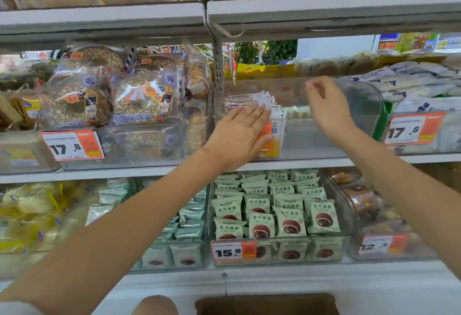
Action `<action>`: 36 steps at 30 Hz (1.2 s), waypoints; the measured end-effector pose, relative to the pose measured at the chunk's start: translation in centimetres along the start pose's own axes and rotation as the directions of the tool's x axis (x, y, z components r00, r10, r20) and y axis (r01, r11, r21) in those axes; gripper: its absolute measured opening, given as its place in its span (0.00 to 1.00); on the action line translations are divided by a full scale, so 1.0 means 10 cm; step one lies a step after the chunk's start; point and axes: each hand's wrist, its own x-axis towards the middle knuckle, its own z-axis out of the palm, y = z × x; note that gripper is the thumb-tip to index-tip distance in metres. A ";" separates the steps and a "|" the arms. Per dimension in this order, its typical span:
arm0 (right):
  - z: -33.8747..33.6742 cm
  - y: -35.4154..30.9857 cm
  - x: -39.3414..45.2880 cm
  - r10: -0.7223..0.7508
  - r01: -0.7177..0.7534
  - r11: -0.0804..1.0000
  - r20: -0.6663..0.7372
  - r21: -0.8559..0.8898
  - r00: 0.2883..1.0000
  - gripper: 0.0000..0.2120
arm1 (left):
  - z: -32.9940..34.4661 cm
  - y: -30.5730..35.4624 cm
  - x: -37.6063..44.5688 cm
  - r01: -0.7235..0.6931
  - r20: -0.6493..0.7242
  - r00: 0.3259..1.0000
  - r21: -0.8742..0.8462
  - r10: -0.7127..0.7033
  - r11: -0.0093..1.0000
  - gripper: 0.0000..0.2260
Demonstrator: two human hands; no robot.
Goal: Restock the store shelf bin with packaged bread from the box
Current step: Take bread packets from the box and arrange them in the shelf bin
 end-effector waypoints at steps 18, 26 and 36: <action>0.23 2.39 -4.43 0.657 -0.139 0.742 0.670 -0.655 0.347 0.29 | 2.25 2.15 -3.11 0.448 0.696 0.709 -0.320 -0.114 0.835 0.14; 0.26 2.83 -4.48 0.903 -0.444 0.428 0.348 -0.787 0.254 0.31 | 2.30 2.20 -3.38 0.439 0.762 0.642 -0.271 -0.088 0.857 0.10; 0.29 2.92 -4.46 0.876 -0.467 0.482 0.397 -0.742 0.273 0.20 | 2.31 2.27 -3.35 0.542 0.760 0.647 -0.397 -0.065 0.741 0.09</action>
